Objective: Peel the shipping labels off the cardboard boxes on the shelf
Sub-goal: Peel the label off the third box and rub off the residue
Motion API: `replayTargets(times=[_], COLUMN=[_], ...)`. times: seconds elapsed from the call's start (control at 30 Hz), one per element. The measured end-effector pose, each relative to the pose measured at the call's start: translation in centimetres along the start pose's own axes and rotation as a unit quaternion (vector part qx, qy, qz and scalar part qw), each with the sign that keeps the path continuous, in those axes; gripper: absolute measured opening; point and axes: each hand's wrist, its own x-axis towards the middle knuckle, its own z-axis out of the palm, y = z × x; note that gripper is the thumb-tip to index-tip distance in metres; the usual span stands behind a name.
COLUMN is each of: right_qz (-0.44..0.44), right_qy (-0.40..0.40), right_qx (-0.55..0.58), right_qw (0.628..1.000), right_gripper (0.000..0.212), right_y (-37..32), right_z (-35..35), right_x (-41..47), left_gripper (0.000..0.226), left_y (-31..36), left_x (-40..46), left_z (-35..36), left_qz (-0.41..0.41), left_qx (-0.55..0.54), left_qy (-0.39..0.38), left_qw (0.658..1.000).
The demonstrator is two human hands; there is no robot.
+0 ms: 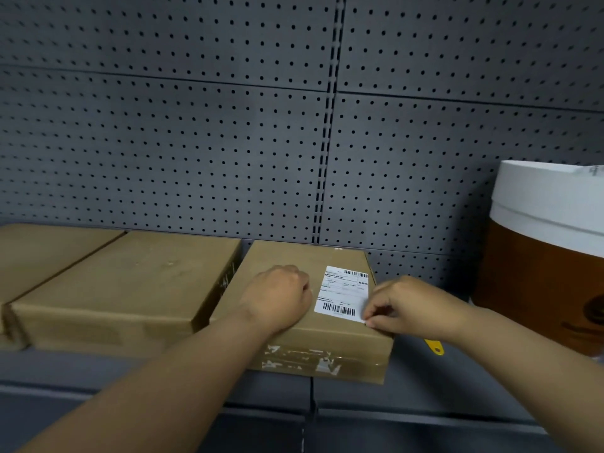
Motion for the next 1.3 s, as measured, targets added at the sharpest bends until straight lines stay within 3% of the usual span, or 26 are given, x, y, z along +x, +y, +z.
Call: replayTargets(times=[0.63, 1.3], right_qz=[-0.099, -0.087], right_qy=[-0.032, 0.013], right_qx=[-0.209, -0.171], right_qw=[0.972, 0.981], right_gripper=[0.029, 0.026], right_y=[0.0, -0.7], right_z=[0.6, 0.6], right_x=[0.9, 0.4], left_gripper=[0.031, 0.03], left_y=[0.5, 0.3], left_x=[-0.9, -0.8], left_z=[1.3, 1.3], left_qz=[-0.055, -0.037], left_qx=[-0.022, -0.021], left_qy=[0.045, 0.07], left_qw=[0.997, 0.997])
